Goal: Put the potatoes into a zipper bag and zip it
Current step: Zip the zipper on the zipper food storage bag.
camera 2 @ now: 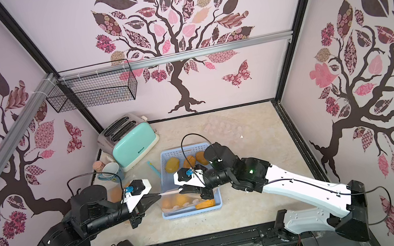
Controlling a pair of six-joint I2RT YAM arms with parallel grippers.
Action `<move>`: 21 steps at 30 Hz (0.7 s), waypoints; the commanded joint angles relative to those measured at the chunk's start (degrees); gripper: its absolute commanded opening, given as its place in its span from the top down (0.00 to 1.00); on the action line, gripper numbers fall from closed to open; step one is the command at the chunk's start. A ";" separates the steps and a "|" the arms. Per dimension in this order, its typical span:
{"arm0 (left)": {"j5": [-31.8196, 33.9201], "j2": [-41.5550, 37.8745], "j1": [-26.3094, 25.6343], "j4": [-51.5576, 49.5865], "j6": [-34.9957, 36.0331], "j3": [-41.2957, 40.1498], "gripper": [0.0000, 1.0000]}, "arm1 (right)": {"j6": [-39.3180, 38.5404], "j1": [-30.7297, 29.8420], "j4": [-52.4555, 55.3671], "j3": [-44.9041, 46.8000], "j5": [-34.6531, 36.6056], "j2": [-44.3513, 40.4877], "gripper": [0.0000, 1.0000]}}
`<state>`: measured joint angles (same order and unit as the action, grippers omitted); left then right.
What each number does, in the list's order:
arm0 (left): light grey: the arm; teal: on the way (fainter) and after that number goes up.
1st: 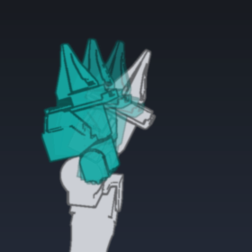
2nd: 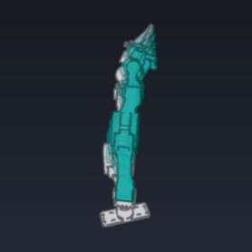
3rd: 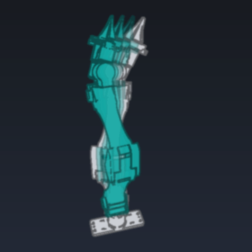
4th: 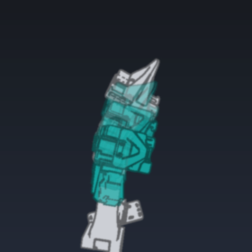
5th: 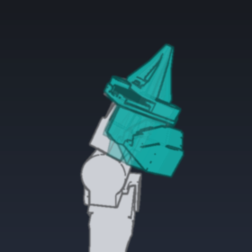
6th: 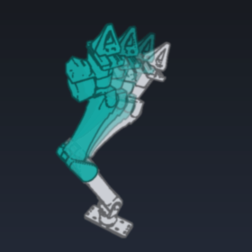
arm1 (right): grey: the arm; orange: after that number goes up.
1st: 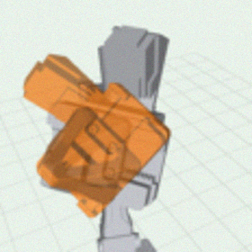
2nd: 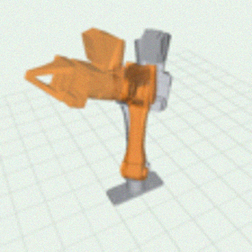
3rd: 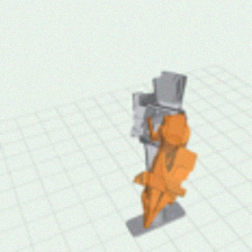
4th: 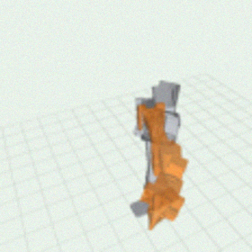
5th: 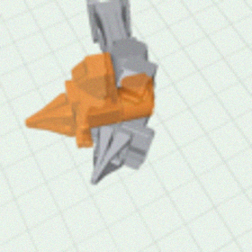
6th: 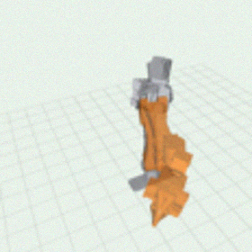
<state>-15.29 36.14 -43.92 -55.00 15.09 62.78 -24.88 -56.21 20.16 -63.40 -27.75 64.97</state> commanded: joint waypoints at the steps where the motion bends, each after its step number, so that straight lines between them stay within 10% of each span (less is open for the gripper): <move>1: 3.57 -2.19 0.50 -2.64 0.46 5.24 1.00 | -1.25 0.83 9.38 2.15 4.92 -3.13 0.89; 21: 11.94 -3.49 0.50 -8.27 -0.88 9.73 1.00 | -1.06 2.06 14.81 9.00 10.14 -16.86 0.87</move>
<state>-8.10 34.00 -43.92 -62.78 14.85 68.71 -26.11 -55.20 26.48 -55.16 -21.06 50.09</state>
